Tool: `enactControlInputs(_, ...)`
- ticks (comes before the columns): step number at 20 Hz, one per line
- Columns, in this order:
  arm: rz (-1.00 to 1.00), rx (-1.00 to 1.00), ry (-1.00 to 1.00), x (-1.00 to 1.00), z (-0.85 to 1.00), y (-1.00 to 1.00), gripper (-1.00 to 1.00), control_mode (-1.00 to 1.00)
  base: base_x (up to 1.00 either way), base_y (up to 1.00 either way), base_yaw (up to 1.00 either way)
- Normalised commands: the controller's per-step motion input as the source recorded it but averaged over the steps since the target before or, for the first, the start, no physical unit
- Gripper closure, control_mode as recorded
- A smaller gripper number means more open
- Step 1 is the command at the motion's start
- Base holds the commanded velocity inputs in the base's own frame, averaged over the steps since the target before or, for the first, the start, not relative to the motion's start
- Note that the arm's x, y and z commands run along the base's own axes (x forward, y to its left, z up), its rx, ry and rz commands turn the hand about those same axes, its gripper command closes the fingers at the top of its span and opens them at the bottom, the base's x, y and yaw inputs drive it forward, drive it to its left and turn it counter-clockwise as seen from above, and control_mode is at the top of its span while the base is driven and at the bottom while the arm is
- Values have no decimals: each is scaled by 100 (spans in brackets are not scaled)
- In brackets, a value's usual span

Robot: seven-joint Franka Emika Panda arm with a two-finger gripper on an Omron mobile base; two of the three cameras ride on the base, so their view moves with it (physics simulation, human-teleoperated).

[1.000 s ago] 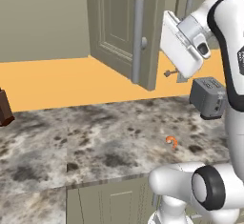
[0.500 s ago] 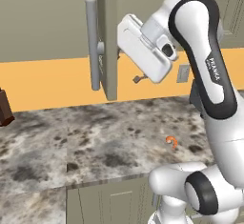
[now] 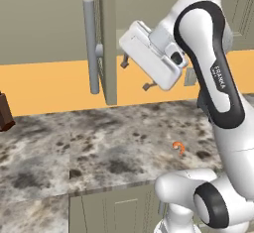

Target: Retrieve the tupperware from the cabinet, then place the raw meat into the tupperware to avoid contamination.

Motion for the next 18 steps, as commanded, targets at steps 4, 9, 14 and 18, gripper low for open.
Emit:
enactControlInputs(4,21,-14,-23,-6,-10,-56,-100,-100,0,0,0)
enactControlInputs(9,22,-22,-28,-16,-5,-61,-100,-100,0,0,0)
enactControlInputs(14,18,-33,-23,-28,-21,-46,-100,-100,0,0,0)
enactControlInputs(18,14,-36,-12,-29,-23,-39,-100,-100,0,0,0)
